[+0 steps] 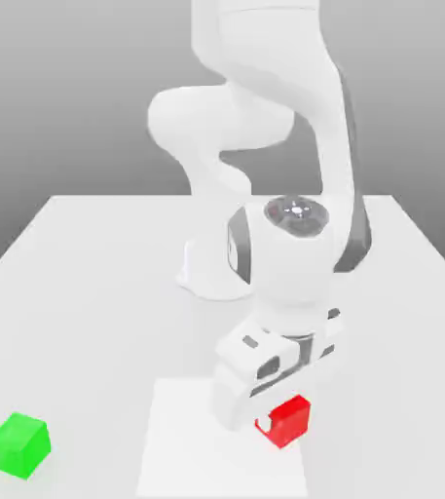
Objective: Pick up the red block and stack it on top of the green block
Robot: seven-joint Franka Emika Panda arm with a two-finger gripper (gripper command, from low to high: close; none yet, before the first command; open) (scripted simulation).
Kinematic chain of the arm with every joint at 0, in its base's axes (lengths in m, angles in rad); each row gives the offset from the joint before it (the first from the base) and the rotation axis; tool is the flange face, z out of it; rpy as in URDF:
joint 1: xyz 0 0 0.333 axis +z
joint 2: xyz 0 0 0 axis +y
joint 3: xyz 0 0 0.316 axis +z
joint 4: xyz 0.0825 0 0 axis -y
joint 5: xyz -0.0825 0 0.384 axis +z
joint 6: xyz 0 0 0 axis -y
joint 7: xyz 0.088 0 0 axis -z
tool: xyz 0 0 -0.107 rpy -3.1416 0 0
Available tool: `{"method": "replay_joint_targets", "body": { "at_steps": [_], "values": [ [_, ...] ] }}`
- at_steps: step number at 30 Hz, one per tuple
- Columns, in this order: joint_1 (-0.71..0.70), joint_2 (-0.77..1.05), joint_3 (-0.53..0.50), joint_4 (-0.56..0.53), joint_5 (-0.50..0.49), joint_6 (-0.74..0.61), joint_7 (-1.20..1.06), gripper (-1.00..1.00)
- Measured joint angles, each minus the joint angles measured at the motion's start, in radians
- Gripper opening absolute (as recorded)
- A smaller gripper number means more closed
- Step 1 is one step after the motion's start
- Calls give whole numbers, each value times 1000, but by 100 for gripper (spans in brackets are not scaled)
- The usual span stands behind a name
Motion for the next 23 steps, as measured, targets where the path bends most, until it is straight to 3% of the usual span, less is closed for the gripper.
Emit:
{"method": "replay_joint_targets", "body": {
  "at_steps": [4,14,16,19,20,23],
  "values": [
    [-8,-131,-4,-15,2,-116,5,-100],
    [-284,-67,-270,215,89,-292,260,-100],
    [-337,-19,-312,264,128,-297,293,-100],
    [-396,97,-298,302,209,-226,271,-100],
    [-406,121,-289,305,226,-206,262,100],
    [-406,121,-289,305,226,-206,262,100]
  ]
}}
